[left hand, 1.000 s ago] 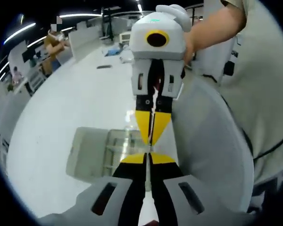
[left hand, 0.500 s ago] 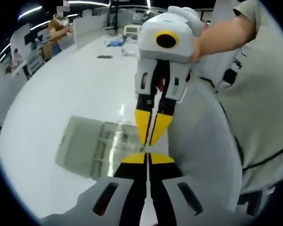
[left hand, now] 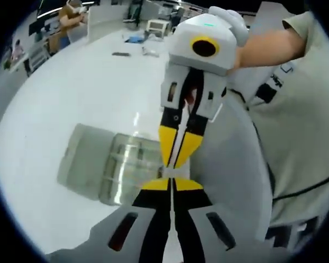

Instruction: Insert the divider into the dual guide fixture by aligning both edges with the guide slots and pushing it downward to the bottom, including one-sided entry, uneven engagement, binding, and posture correction.

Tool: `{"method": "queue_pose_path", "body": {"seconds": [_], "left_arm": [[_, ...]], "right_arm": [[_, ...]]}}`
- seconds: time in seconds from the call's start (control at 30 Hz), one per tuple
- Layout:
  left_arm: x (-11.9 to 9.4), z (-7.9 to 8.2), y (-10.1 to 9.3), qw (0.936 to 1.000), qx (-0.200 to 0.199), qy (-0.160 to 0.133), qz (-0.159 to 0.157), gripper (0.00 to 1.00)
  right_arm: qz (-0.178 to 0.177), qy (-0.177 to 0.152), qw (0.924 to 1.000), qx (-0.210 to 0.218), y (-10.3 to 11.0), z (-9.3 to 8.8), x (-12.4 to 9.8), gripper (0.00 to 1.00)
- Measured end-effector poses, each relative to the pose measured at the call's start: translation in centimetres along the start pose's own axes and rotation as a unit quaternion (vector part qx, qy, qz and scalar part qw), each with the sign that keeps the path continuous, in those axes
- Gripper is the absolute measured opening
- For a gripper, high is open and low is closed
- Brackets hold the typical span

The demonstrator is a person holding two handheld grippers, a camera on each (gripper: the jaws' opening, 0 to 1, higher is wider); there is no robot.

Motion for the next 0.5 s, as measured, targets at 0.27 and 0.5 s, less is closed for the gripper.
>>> {"method": "queue_pose_path", "body": {"seconds": [0.27, 0.5], "left_arm": [[-0.04, -0.07, -0.18, 0.9999, 0.007, 0.007, -0.004, 0.00], [0.11, -0.24, -0.32, 0.9999, 0.008, 0.004, -0.003, 0.00]], "right_arm": [[0.007, -0.001, 1.0000, 0.004, 0.29, -0.20, 0.23, 0.00], [0.013, 0.001, 0.9998, 0.013, 0.49, -0.36, 0.29, 0.00]]}}
Point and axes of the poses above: the point that each gripper's makers call its tool centre point, and the gripper's own axes: x roughly forward along the fingers, y roughly to its left, z roughly out of its top, the point moved 6 cm from there along -x, roughly backward along the fingers, and after that the axes turned 12 degrees about -z, right-handed, at the moved point
